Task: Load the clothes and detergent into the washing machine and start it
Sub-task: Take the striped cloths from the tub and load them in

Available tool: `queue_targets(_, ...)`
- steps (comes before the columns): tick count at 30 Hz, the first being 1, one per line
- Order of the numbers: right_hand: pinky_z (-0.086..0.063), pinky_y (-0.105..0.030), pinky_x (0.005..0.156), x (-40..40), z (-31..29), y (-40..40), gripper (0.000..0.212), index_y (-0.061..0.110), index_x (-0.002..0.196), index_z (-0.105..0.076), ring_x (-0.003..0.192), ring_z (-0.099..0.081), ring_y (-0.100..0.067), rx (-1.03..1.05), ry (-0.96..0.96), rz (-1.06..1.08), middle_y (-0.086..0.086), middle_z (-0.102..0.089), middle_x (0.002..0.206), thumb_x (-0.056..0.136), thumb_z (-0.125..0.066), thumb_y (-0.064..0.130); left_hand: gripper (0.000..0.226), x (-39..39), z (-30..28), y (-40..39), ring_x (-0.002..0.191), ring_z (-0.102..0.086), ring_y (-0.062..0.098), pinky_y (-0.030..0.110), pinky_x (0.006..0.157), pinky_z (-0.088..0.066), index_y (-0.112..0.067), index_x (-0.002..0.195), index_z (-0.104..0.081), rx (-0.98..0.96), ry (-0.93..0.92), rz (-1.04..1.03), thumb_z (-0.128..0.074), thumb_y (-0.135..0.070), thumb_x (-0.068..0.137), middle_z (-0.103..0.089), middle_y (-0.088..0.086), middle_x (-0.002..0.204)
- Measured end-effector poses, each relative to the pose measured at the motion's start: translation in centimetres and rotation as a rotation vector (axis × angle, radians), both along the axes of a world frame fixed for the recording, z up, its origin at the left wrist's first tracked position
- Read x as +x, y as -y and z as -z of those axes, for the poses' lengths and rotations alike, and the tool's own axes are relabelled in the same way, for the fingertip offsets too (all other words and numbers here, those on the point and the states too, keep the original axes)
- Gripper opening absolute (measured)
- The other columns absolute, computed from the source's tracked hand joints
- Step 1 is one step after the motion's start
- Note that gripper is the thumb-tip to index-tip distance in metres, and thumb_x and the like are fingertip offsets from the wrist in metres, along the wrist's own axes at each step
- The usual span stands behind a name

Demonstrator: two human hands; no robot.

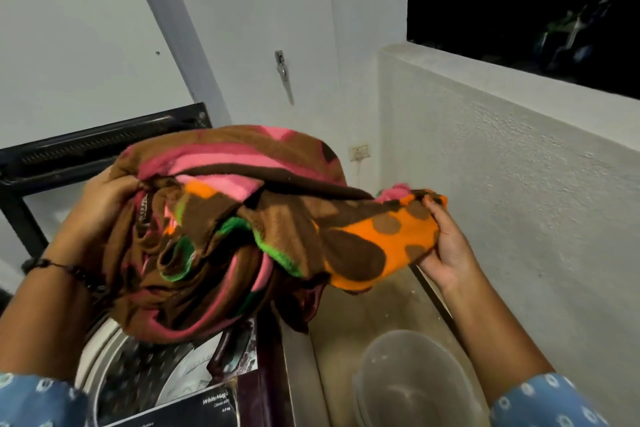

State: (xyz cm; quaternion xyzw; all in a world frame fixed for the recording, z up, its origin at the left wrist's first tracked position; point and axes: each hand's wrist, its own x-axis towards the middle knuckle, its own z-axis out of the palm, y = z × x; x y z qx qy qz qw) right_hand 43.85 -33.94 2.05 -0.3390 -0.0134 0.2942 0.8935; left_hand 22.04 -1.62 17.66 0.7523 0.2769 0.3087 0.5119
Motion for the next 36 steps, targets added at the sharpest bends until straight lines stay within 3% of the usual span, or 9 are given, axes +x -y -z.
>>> queue_targets(5, -0.060, -0.039, 0.073, 0.4, -0.2, 1.8, 0.030, 0.008, 0.112, -0.065, 0.094, -0.072, -0.027, -0.084, -0.046, 0.028, -0.020, -0.071, 0.110, 0.096, -0.052, 0.030, 0.048, -0.3, -0.2, 0.0, 0.069, -0.066, -0.008, 0.013, 0.071, -0.052, -0.029, 0.086, -0.068, 0.116, -0.060, 0.012, -0.045, 0.013, 0.086, -0.072, -0.023, 0.071)
queue_targets(9, -0.060, -0.043, 0.075, 2.2, -0.7, 3.7, 0.043, 0.008, 0.127, -0.058, 0.101, -0.070, -0.030, -0.090, -0.124, 0.191, -0.020, -0.069, 0.115, 0.094, -0.057, 0.036, 0.037, -1.0, -0.1, -0.4, 0.095, -0.068, 0.019, 0.042, 0.098, -0.049, -0.025, 0.097, -0.072, 0.176, -0.164, 0.022, -0.059, 0.005, 0.080, -0.075, -0.005, 0.092)
queue_targets(12, -0.060, -0.040, 0.067, 2.8, -0.9, 4.5, 0.053, 0.010, 0.128, -0.056, 0.098, -0.070, -0.028, -0.215, -0.165, 0.279, -0.016, -0.070, 0.111, 0.086, -0.067, 0.042, 0.044, -1.3, 0.7, -0.8, 0.098, -0.069, 0.031, 0.055, 0.097, -0.049, -0.033, 0.100, -0.073, 0.234, -0.319, 0.044, -0.067, -0.019, 0.059, -0.075, 0.005, 0.098)
queue_targets(16, -0.058, -0.042, 0.066, 2.9, -0.6, 5.0, 0.051, 0.015, 0.125, -0.056, 0.098, -0.067, -0.028, -0.282, -0.185, 0.257, -0.015, -0.068, 0.110, 0.084, -0.069, 0.042, 0.044, -1.3, 0.9, 0.4, 0.076, -0.063, 0.020, 0.034, 0.077, -0.051, -0.039, 0.082, -0.072, 0.299, -0.380, -0.030, -0.068, 0.004, 0.074, -0.072, -0.013, 0.069)
queue_targets(19, -0.056, -0.042, 0.067, 3.0, -0.2, 5.4, 0.055, 0.015, 0.129, -0.054, 0.101, -0.064, -0.029, -0.277, -0.219, 0.265, -0.014, -0.065, 0.114, 0.085, -0.068, 0.044, 0.037, -1.3, 0.6, 0.2, 0.087, -0.069, 0.029, 0.044, 0.089, -0.053, -0.034, 0.092, -0.072, 0.287, -0.396, 0.007, -0.071, -0.009, 0.064, -0.076, 0.000, 0.084)
queue_targets(22, -0.060, -0.045, 0.071, 2.9, -0.3, 5.8, 0.060, 0.009, 0.135, -0.049, 0.107, -0.066, -0.035, -0.053, -0.189, 0.220, -0.021, -0.065, 0.120, 0.087, -0.060, 0.043, 0.041, -1.1, -0.1, -0.3, 0.091, -0.071, 0.024, 0.046, 0.094, -0.052, -0.031, 0.097, -0.074, 0.249, -0.418, 0.124, -0.070, -0.014, 0.060, -0.077, 0.001, 0.092)
queue_targets(27, -0.047, -0.054, 0.096, 1.9, -0.1, 5.4, 0.063, 0.008, 0.134, -0.048, 0.116, -0.062, -0.035, 0.345, -0.104, 0.227, -0.023, -0.062, 0.126, 0.093, -0.039, 0.054, 0.046, -0.1, 0.0, 0.5, 0.074, -0.070, 0.000, 0.012, 0.066, -0.055, -0.015, 0.101, -0.068, 0.080, -0.288, 0.293, -0.041, 0.019, 0.085, -0.075, -0.014, 0.085)
queue_targets(31, -0.060, -0.035, 0.068, -0.2, 1.6, 2.8, 0.022, 0.012, 0.074, -0.071, 0.072, -0.071, -0.025, 0.061, -0.059, 0.154, -0.011, -0.073, 0.078, 0.083, -0.053, 0.022, 0.054, 0.3, -0.3, 0.2, 0.092, -0.071, 0.016, 0.021, 0.079, -0.058, -0.020, 0.099, -0.075, 0.014, -0.156, 0.257, -0.041, 0.018, 0.082, -0.075, 0.001, 0.102)
queue_targets(36, -0.060, -0.032, 0.066, 0.0, -0.3, 3.0, 0.013, 0.014, 0.070, -0.072, 0.069, -0.072, -0.021, -0.139, 0.042, -0.035, -0.010, -0.074, 0.076, 0.072, -0.060, 0.009, 0.054, -0.5, -1.4, -0.8, 0.091, -0.070, 0.009, 0.024, 0.087, -0.056, -0.027, 0.092, -0.077, 0.126, -0.226, 0.221, -0.048, 0.017, 0.082, -0.075, -0.008, 0.098)
